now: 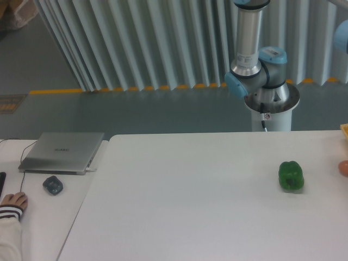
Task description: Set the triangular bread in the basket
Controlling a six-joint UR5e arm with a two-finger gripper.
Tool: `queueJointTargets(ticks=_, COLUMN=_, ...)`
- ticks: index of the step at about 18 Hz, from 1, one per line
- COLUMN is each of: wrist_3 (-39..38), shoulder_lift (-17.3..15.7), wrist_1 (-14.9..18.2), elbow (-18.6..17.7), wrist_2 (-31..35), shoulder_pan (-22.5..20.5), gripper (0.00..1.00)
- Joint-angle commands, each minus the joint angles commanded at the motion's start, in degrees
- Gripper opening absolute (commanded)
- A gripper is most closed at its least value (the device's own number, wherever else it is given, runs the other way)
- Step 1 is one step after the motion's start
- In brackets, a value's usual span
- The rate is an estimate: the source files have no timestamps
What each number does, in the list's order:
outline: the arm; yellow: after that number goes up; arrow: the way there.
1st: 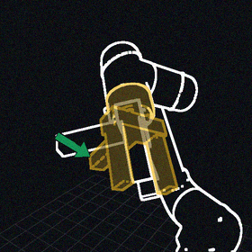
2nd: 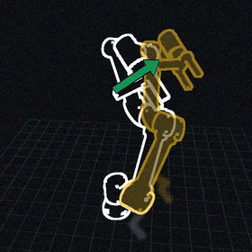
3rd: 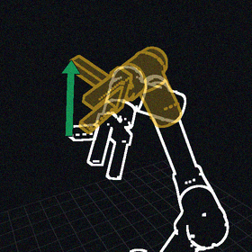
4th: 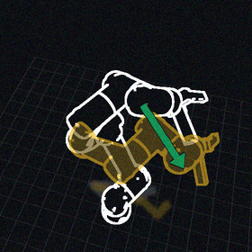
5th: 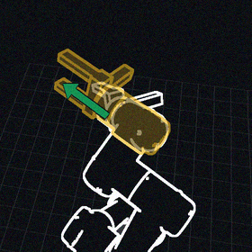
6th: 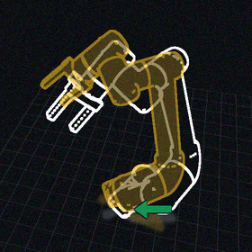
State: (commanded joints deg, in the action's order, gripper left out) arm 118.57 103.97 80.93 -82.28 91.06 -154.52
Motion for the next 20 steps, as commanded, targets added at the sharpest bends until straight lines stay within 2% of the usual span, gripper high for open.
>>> queueJointTargets(ticks=2, wrist_3=-3.7, shoulder_lift=1.8, wrist_1=0.5, elbow=1.1, wrist_2=-0.3, shoulder_pan=3.2, gripper=1.00)
queueJointTargets(ticks=4, wrist_3=-5.2, shoulder_lift=2.6, wrist_1=0.1, elbow=1.3, wrist_2=-0.5, shoulder_pan=4.1, gripper=1.00)
queueJointTargets(ticks=10, wrist_3=-5.2, shoulder_lift=4.0, wrist_1=0.2, elbow=2.8, wrist_2=-1.0, shoulder_pan=4.3, gripper=1.00)
queueJointTargets(ticks=20, wrist_3=-5.2, shoulder_lift=4.1, wrist_1=0.1, elbow=3.1, wrist_2=-1.0, shoulder_pan=4.5, gripper=1.00)
